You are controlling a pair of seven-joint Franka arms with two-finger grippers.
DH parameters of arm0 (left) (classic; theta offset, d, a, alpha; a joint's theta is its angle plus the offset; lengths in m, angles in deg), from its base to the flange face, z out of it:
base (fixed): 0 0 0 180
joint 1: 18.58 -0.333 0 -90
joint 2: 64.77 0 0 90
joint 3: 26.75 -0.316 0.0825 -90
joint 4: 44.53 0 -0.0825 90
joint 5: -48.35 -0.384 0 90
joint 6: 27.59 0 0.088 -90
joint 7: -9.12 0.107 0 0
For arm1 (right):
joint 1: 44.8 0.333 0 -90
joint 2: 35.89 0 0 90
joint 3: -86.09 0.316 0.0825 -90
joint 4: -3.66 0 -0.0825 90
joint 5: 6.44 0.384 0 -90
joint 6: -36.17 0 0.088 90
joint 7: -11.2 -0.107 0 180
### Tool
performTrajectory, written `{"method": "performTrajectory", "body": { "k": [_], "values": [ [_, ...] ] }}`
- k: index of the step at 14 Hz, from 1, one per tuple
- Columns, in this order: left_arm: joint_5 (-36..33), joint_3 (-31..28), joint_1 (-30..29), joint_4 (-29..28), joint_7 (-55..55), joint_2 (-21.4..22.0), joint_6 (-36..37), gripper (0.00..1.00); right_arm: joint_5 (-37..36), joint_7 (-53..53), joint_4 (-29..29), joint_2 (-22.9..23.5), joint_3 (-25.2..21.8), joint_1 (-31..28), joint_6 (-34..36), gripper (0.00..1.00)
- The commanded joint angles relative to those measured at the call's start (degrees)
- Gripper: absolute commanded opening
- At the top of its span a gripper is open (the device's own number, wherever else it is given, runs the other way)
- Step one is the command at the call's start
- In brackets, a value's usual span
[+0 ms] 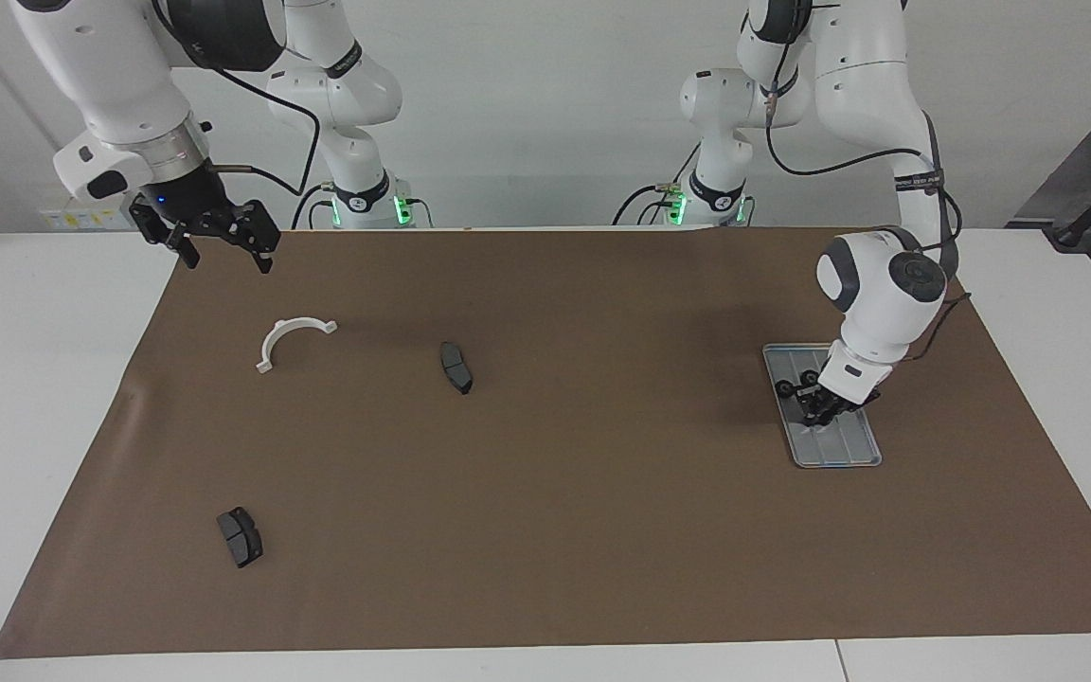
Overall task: Place bearing gear from tray to pile
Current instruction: 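Lower the left gripper onto a black gear on the metal tray and grasp, then carry the gear with the left gripper to mid-table and release it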
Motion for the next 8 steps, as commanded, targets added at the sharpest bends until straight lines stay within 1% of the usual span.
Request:
{"method": "performTrajectory", "body": {
  "k": [1, 2, 3, 5, 8],
  "values": [
    [3.8, 0.4, 2.0, 9.3, -0.9, -3.1, 6.8, 0.0, 1.1, 1.8, 0.8, -1.1, 0.2, -0.4, 0.5, 1.0],
    [5.5, 0.3, 3.6, 11.1, -2.0, -3.5, 9.2, 0.0, 1.2, 1.8, 0.8, -1.1, 0.2, -0.4, 0.5, 1.0],
    [5.5, 0.2, 5.5, 11.2, -5.5, -3.4, 9.8, 0.0, 1.2, 1.9, 0.8, -1.0, 0.2, -0.5, 0.5, 1.0],
    [5.5, 0.2, 10.5, 11.2, -14.4, -3.4, 9.3, 0.0, 1.1, 1.9, 0.8, -1.1, 0.2, -0.4, 0.5, 1.0],
    [5.4, 0.2, 19.5, 11.3, -27.6, -3.3, 9.1, 0.0, 1.1, 1.9, 0.8, -1.1, 0.3, -0.4, 0.5, 1.0]
  ]
}}
